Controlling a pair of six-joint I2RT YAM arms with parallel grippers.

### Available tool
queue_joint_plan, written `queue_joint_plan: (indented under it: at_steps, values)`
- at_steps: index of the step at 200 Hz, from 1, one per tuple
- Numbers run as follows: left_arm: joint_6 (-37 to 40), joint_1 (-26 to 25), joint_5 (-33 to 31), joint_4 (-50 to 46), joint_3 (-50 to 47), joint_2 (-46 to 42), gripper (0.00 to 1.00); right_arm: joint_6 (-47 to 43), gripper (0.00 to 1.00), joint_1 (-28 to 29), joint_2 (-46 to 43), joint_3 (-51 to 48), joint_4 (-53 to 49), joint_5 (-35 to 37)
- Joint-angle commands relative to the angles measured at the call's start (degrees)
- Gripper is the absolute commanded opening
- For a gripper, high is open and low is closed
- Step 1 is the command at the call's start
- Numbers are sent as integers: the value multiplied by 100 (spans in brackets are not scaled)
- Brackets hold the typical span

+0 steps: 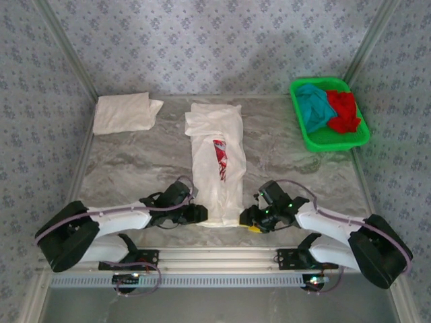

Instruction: Fold and stack the t-shirts

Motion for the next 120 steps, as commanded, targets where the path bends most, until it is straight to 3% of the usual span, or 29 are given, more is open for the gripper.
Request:
queue_joint_plan:
  at_steps: [1,37,72,120]
  values:
    - [114,-18,20,-123,106,-53,43,-7,50,31,228,85,1368,317]
    - [114,57,-174,-256,42,-285,29,38,48,2,218,129,1375,351]
    - [153,98,-265,-660,111,-433,0,-52,49,-39,5,335,1060,395]
    - [139,116,-516,-1031,126,-883,0,-23,49,-75,-191,253,874,429]
